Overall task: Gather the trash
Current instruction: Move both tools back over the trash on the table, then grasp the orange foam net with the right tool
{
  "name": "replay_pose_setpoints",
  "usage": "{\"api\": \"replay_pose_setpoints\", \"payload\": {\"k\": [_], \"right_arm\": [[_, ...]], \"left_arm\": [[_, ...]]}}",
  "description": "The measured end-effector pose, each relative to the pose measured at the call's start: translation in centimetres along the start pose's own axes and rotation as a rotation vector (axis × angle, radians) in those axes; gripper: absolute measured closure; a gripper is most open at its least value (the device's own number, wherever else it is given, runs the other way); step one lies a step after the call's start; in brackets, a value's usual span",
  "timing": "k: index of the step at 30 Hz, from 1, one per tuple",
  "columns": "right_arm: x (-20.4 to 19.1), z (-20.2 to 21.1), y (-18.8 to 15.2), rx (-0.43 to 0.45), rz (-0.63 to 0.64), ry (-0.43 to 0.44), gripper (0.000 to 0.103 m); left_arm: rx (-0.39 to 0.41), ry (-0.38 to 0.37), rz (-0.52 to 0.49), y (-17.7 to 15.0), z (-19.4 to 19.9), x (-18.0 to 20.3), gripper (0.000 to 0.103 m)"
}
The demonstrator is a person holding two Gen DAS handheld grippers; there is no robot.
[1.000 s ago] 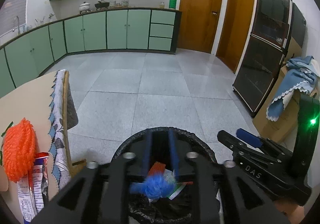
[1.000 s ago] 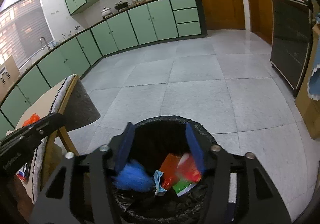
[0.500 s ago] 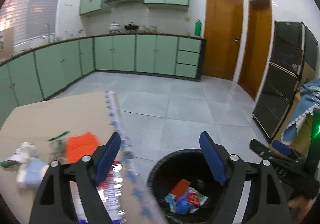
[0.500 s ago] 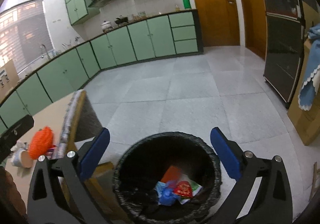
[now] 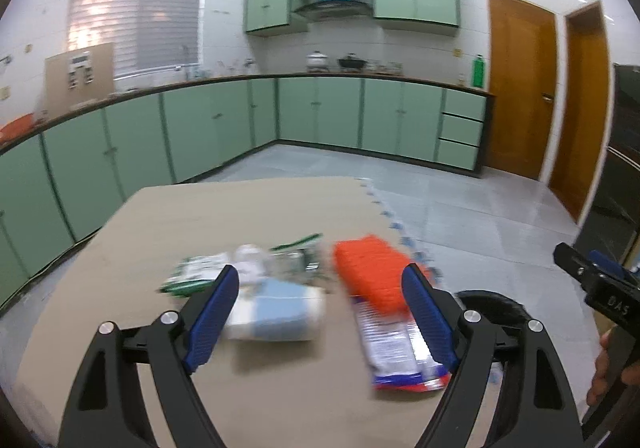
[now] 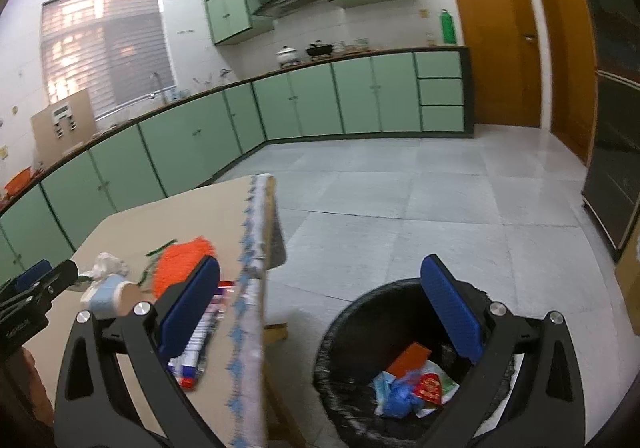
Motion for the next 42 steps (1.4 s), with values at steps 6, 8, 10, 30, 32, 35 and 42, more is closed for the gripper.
{"api": "replay_pose_setpoints", "payload": {"k": [6,8,10,30,32,35,42], "right_arm": [[-4.5,0.2,0.0,0.011,0.046,0.042,0.005],[-6.2,0.0,0.1,0.014,0.069,0.06,0.005],[-7.8,-0.3,0.1,0.009,0.089,0.084,0.006],[-16.3,-5.7,-1.8,-0.126,0.22,0.151,0.018],[-16.5,-6.0,-2.3,-0.142,0.227,0.152,0.019],[-17.0,-6.3,-3.0,-0.165,0.242,0.155,0.022],[-17.8,-6.7,-4.1,-0.22,0.251,0.194,0.042]], "left_arm": [[0.012,0.076,0.016,-0.5,1.2,-4.2,0.021],[0.015,0.095,0.026,-0.7,1.5,-5.3,0.021],[0.018,0.111,0.034,-0.6,1.5,-6.2,0.021],[-0.011,0.154,0.094,-1.3,-0.3,-11.0,0.021],[-0.017,0.151,0.097,-1.5,-0.6,-10.9,0.021],[-0.024,0.145,0.097,-1.6,-0.9,-10.8,0.021],[-0.04,0.125,0.11,-1.5,-2.1,-10.6,0.021]]}}
Point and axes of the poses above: each gripper's, at about its wrist camera, not at the fingertips, and z roughly against the way its jaws point, x to its right, y to its top, the point moved 8 cm from there along -z, roughly the way its jaws point, and after that the axes turned 15 degrees about -y, right-handed, at the moved point
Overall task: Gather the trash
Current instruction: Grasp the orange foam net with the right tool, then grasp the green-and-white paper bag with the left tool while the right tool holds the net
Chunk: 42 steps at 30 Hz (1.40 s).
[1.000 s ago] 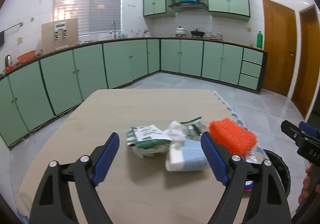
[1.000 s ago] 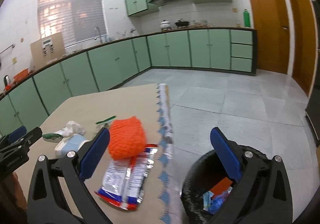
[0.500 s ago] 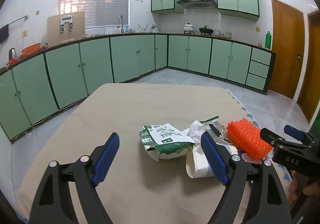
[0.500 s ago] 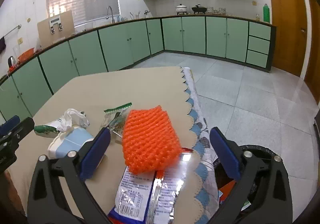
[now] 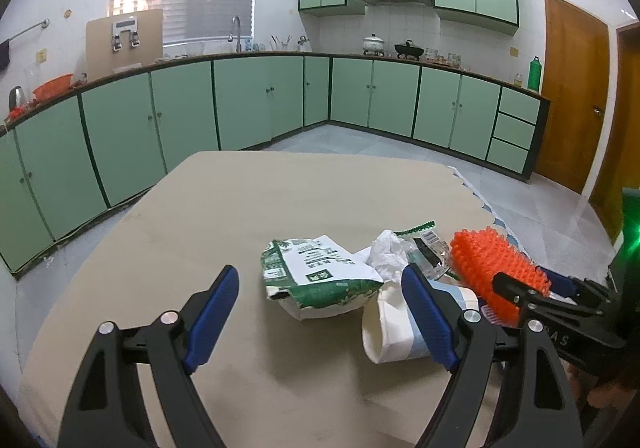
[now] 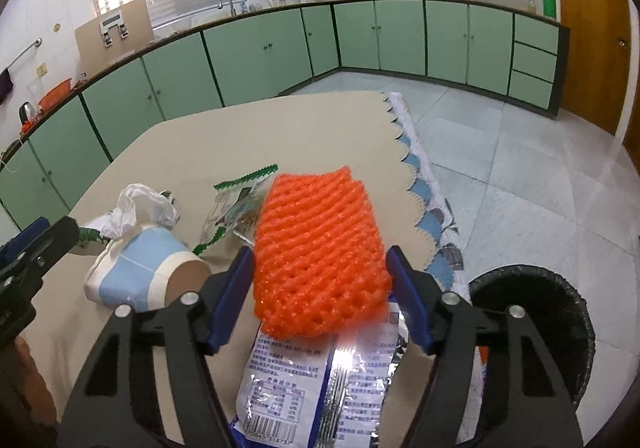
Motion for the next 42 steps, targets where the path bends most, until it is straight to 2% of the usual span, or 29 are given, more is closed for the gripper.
{"api": "replay_pose_setpoints", "payload": {"k": [7,9,19,21,24,33,36,42], "right_arm": [[-0.5,0.4,0.1,0.016,0.02,0.049,0.068],[-0.8,0.6,0.3,0.024,0.027,0.067,0.072],[-0.8,1.4,0.9,0.055,0.033,0.083,0.082],[-0.8,1.6,1.2,0.061,0.033,0.086,0.084],[-1.1,1.9,1.5,0.069,0.043,0.09,0.091],[-1.5,1.3,1.1,0.047,0.05,0.087,0.091],[-1.5,1.3,1.1,0.046,0.047,0.091,0.091],[-1.2,0.9,0.9,0.04,0.042,0.093,0.091]], "left_arm": [[-0.017,0.016,0.001,-0.2,-1.2,0.1,0.021],[-0.023,0.027,0.011,0.0,-1.4,-0.3,0.021],[-0.036,0.068,0.06,-0.9,-0.9,-3.0,0.022],[-0.042,0.06,0.069,-1.0,-0.7,-3.3,0.026],[-0.058,0.038,0.102,-1.5,-0.7,-3.7,0.027],[-0.096,0.006,0.121,-2.1,-1.5,-3.5,0.025],[-0.104,0.005,0.109,-2.0,-1.8,-3.2,0.019],[-0.141,-0.012,0.153,-2.6,-3.1,-3.1,0.016]]}}
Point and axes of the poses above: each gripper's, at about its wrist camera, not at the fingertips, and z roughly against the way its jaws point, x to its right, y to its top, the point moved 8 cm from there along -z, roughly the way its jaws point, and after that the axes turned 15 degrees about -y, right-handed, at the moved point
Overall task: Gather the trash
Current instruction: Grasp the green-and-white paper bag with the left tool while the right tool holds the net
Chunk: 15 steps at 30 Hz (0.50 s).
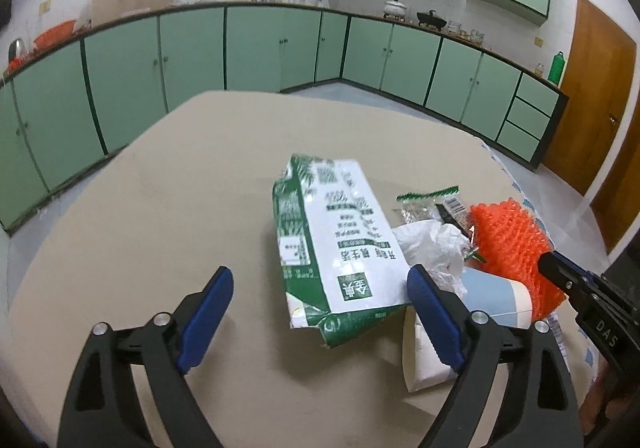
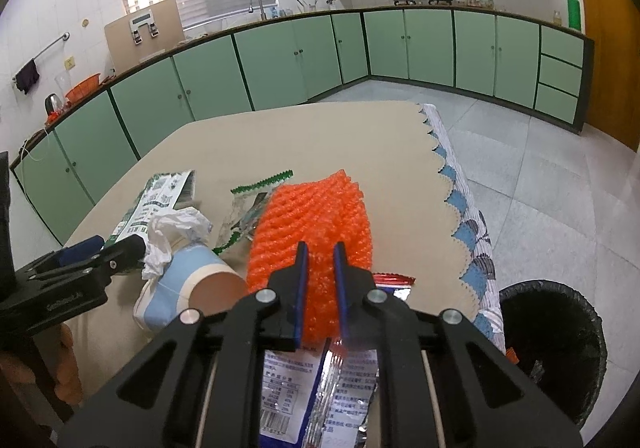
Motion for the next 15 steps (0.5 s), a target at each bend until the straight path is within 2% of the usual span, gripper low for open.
{"api": "replay_pose_setpoints", "payload": {"k": [5,8,9,11,13,15], "right_arm": [[0.4,-0.1,-0.1,-0.005,-0.004,0.002,0.091],[0.4,-0.2,-0.1,-0.007,-0.003,0.001,0.091],[0.4,-0.2,-0.2,-0.006,-0.003,0.001,0.091],[0.3,-0.2,-0.2,-0.006,-0.003,0.001,0.091],[0.4,-0.2,-0.1,-0.005,-0.003,0.001,0.091],[0.4,-0.2,-0.1,-0.005,-0.004,0.001,0.091]], "left_arm": [[0.006,-0.011,0.028,-0.1,-0.3,-0.3,0.017],[0.002,-0.032,0.022,-0.2,-0.3,-0.1,0.035],[0.001,-0.038,0.018,-0.3,-0.2,0.1,0.044],[0.013,-0.034,0.005,-0.3,0.1,0.4,0.05],[0.03,-0.028,-0.002,0.0,0.5,0.6,0.062],[0.046,-0.034,-0.001,0.3,0.9,0.6,0.062]]}}
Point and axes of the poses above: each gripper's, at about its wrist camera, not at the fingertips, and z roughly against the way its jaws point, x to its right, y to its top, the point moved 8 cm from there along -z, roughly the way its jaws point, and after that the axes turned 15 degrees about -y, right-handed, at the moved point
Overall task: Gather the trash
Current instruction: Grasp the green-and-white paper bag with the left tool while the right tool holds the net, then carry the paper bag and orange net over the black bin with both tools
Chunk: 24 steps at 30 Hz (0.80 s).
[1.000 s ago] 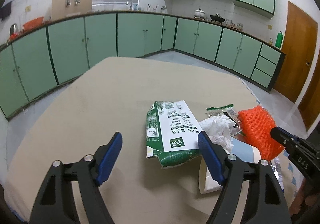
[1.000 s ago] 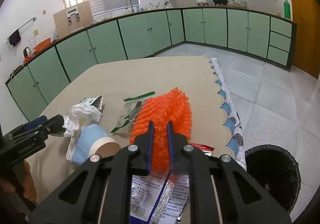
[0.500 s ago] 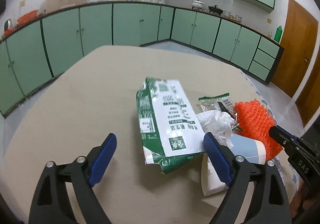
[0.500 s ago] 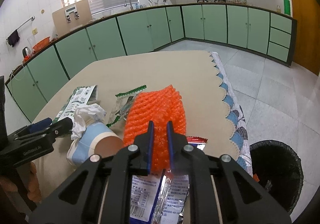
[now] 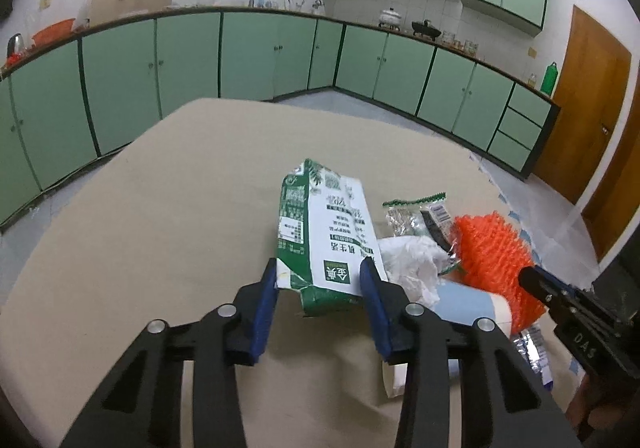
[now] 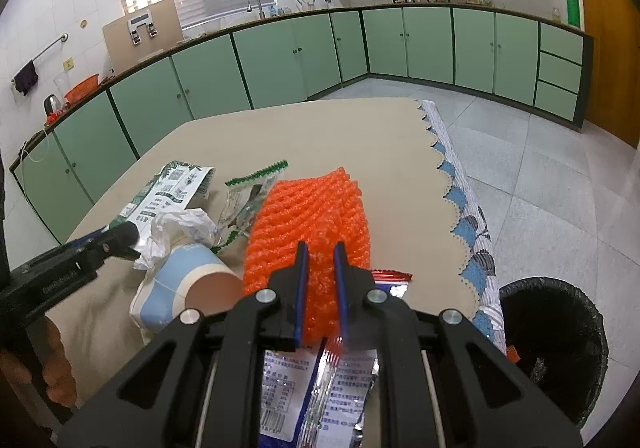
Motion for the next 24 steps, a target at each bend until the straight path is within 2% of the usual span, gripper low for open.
{"api": "replay_pose_setpoints", "payload": {"k": [2,3,4,14,24], "right_arm": [[-0.1,0.1,0.1,0.005,0.001,0.003,0.091],[-0.1,0.1,0.1,0.007,0.002,0.004,0.091],[-0.1,0.2,0.2,0.01,0.003,0.004,0.091],[-0.2,1.0,0.2,0.026,0.005,0.019,0.091],[-0.3,2.7,1.5,0.078,0.004,0.039,0.093]], "left_arm": [[0.01,0.0,-0.003,0.3,0.3,0.0,0.063],[0.016,0.004,-0.003,0.5,0.4,0.0,0.081],[0.026,0.002,0.003,0.7,0.8,-0.1,0.086],[0.047,-0.017,-0.001,0.6,1.3,0.6,0.091],[0.117,-0.019,-0.03,1.9,3.3,1.8,0.098]]}}
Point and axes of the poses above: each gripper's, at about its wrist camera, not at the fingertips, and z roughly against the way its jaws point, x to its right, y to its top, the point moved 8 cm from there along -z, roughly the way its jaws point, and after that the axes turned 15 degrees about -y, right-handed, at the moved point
